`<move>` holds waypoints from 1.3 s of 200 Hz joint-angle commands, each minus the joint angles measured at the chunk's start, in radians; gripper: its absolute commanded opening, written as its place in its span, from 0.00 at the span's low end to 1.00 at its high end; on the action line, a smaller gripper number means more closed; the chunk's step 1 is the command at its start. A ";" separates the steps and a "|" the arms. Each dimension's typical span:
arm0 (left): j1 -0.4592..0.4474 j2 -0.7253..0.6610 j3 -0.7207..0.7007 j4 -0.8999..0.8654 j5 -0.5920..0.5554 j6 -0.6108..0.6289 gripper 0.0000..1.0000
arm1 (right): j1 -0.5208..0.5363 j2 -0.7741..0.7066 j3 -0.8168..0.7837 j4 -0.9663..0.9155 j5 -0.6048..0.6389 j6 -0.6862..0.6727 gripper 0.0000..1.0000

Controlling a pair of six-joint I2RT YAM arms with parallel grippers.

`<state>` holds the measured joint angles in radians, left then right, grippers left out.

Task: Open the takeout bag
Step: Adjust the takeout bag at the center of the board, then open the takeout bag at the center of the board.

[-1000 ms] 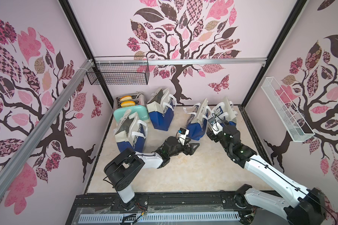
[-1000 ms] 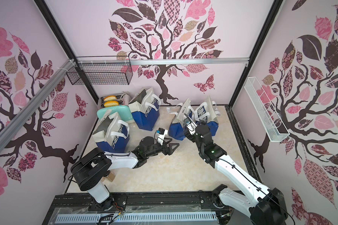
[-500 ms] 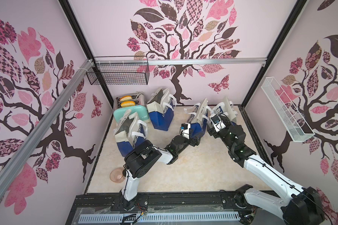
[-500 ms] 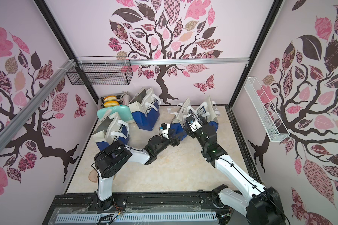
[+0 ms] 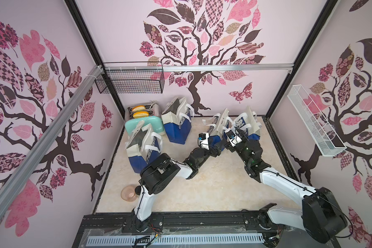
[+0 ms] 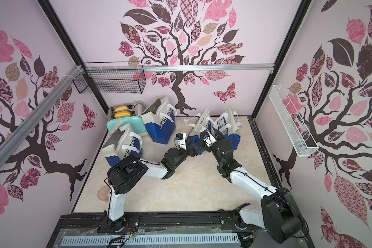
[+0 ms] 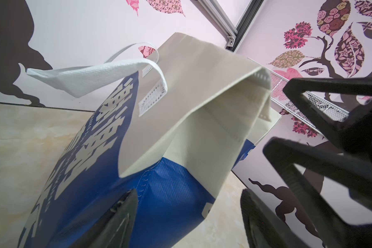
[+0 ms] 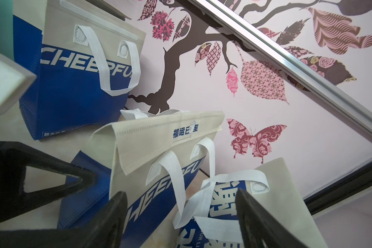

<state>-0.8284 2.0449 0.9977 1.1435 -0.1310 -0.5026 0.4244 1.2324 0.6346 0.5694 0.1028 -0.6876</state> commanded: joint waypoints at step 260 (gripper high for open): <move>-0.005 0.087 0.163 -0.052 -0.139 -0.024 0.53 | 0.066 0.121 0.087 0.161 0.057 -0.180 0.73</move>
<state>-0.8303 2.1162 1.1412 1.0988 -0.2291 -0.5457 0.4862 1.3628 0.6800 0.7055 0.1341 -0.8577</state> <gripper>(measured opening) 0.512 0.731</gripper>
